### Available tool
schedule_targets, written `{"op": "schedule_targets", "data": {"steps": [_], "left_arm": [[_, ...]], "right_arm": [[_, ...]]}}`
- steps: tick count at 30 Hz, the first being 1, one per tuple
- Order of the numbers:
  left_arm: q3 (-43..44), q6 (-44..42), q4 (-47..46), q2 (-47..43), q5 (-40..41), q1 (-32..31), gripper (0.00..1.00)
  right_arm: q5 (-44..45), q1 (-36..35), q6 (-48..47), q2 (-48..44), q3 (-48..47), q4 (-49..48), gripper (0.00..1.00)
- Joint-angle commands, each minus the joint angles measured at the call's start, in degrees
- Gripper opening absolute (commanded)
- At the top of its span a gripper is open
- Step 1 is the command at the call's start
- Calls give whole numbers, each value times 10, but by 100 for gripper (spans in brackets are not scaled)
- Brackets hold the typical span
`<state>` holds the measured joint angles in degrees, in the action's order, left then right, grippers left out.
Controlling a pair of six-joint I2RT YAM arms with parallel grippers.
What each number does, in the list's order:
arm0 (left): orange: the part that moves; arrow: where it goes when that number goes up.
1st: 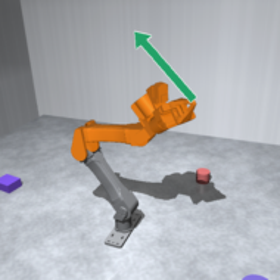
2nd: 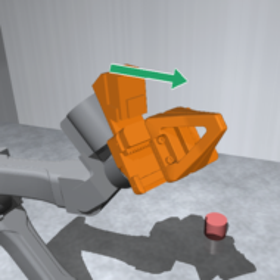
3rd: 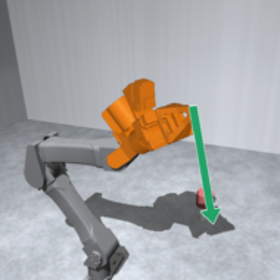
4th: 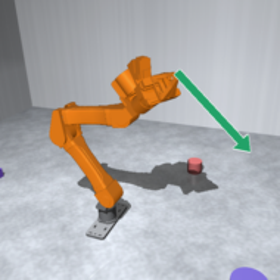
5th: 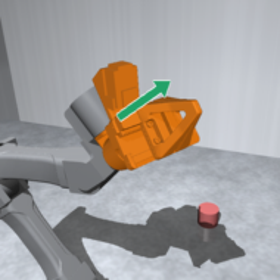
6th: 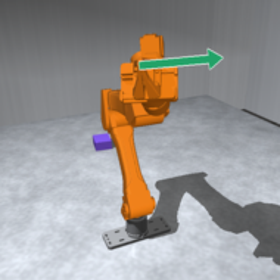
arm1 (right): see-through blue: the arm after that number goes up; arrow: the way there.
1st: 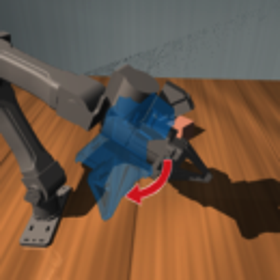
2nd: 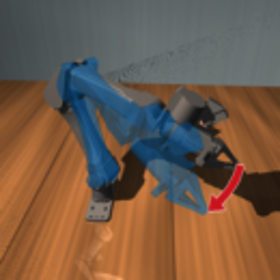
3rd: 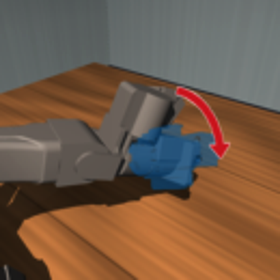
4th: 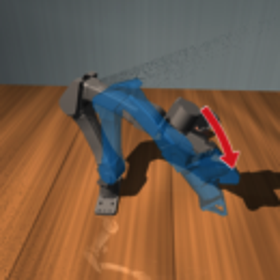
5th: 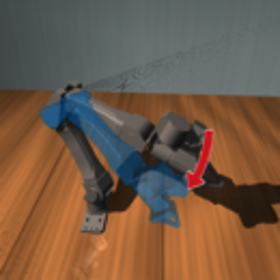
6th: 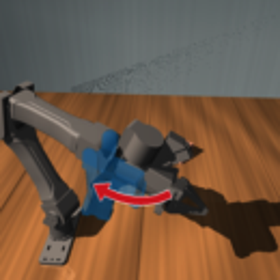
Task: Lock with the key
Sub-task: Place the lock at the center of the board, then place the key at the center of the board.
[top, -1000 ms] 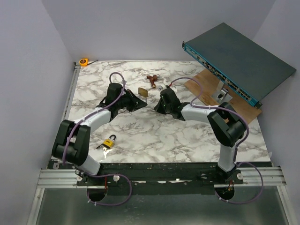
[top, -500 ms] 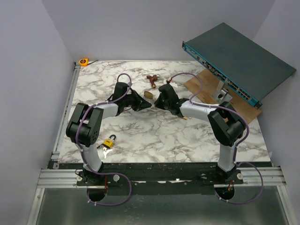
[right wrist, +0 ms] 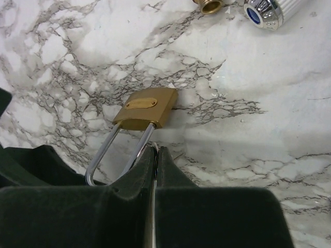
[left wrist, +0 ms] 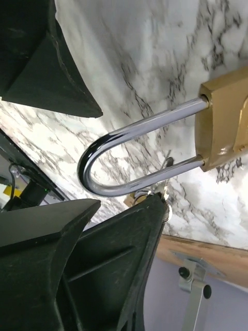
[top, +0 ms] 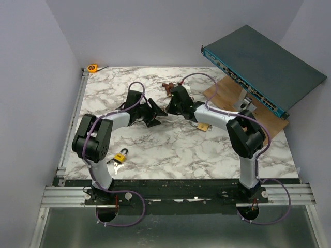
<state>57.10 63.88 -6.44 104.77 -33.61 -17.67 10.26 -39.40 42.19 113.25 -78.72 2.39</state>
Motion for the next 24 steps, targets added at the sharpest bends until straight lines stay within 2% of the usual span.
{"op": "schedule_targets", "data": {"steps": [1,9,12,19,24], "left_arm": [[-8,-49,85,-57,58,4,64],[-43,-69,99,-105,65,4,64],[-51,-79,127,-143,93,4,64],[-64,-101,225,-247,193,19,66],[-103,-106,281,-334,241,46,68]], "right_arm": [[20,-9,-3,25,-26,43,1],[47,-10,30,-24,57,40,1],[30,-13,22,-37,72,18,1],[14,-58,-26,22,-37,45,1],[6,-66,-18,75,-83,58,1]]}}
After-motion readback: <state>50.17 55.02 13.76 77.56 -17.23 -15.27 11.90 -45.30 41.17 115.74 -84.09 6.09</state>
